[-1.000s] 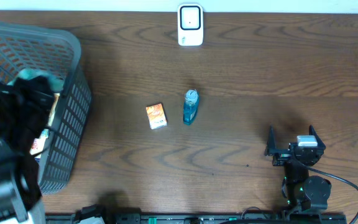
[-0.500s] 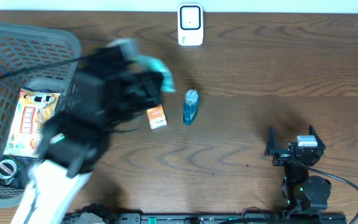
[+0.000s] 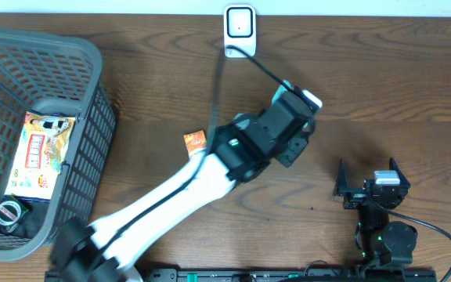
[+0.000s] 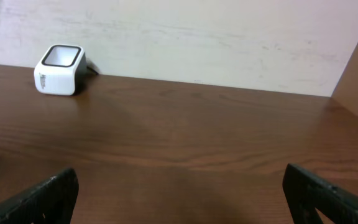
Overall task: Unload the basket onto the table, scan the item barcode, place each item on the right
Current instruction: 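Carry the wipes pack to the scanner and place it right of the bottle, then reach the left gripper into the basket and grasp the yellow snack bag, then carry the yellow snack bag past the scanner and lower it onto the table, then reach the left gripper into the basket and grasp the green Zam-Buk tin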
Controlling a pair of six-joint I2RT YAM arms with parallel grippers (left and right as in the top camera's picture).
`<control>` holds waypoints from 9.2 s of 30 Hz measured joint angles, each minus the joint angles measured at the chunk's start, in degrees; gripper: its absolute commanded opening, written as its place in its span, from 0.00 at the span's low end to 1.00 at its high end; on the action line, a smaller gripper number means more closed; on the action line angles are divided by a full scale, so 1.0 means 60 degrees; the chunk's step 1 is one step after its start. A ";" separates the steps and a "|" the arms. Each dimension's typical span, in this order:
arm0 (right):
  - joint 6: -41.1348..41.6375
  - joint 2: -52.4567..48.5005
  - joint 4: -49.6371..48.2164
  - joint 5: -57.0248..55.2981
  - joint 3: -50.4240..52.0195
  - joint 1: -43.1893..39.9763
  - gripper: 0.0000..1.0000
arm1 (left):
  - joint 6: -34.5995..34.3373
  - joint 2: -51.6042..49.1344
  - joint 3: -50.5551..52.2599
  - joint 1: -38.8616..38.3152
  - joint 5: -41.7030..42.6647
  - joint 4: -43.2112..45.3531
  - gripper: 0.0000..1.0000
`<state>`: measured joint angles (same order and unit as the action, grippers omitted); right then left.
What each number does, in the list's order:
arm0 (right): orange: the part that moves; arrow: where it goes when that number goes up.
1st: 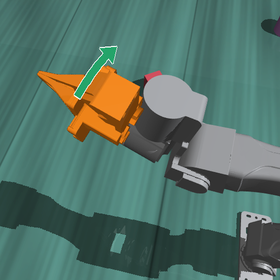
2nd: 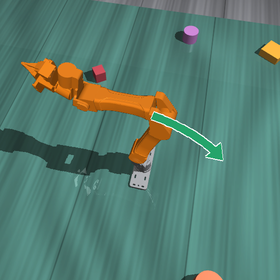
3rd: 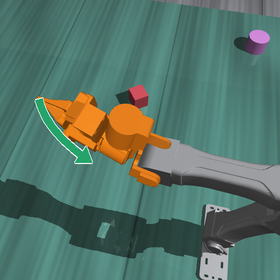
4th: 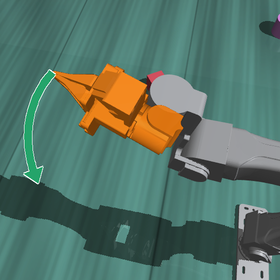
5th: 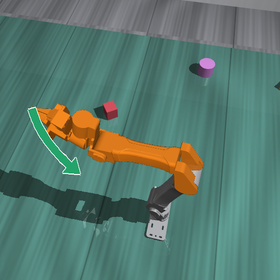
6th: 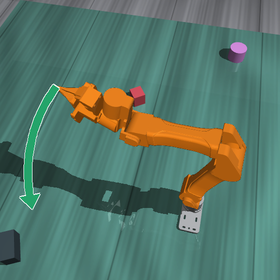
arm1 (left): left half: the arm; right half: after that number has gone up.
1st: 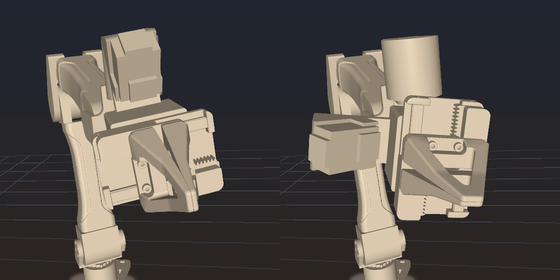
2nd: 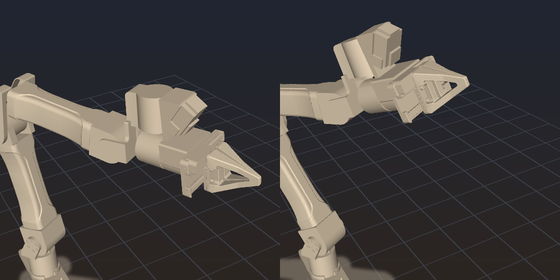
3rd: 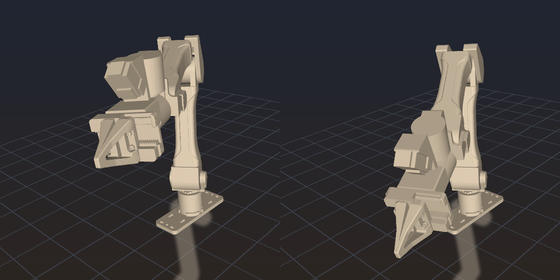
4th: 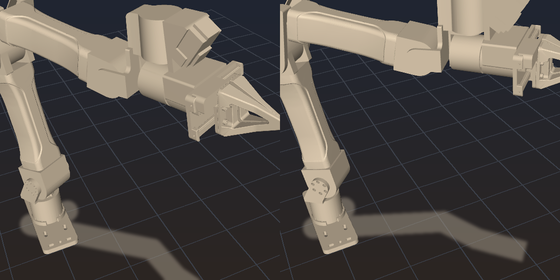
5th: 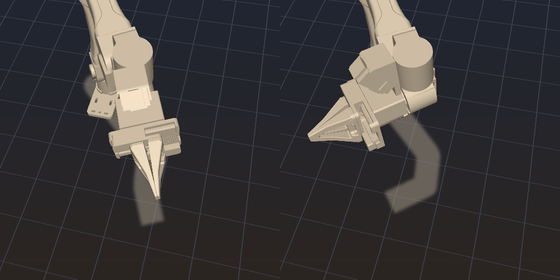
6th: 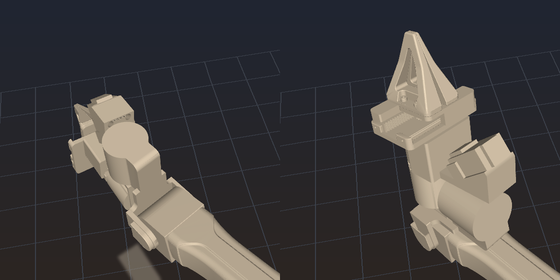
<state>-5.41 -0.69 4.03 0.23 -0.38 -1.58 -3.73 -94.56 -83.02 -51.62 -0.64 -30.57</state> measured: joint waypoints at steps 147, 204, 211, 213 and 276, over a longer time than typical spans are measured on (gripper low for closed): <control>0.0000 0.0000 0.0004 0.0000 0.0000 0.0000 0.99 | -0.2648 0.0514 0.1071 0.2969 0.5078 0.7063 0.07; 0.0000 0.0000 0.0000 0.0000 0.0000 0.0000 0.99 | -0.2215 0.1694 -0.4532 0.4947 -0.2433 -0.3129 0.94; 0.0000 0.0000 0.0000 0.0000 0.0000 0.0000 0.99 | -0.3300 0.2907 -0.4594 0.8714 -0.2648 -0.5606 0.96; 0.0000 0.0000 0.0004 0.0000 0.0000 0.0000 0.99 | -0.3636 0.2947 -0.4597 0.9730 -0.2707 -0.6266 0.96; 0.0000 0.0000 0.0004 0.0000 0.0000 0.0000 0.99 | -0.2404 0.0455 0.5326 1.6976 -0.1934 0.0204 0.98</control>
<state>-5.41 -0.69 4.05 0.23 -0.38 -1.58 -18.15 -91.83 -51.07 50.24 -12.25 -29.34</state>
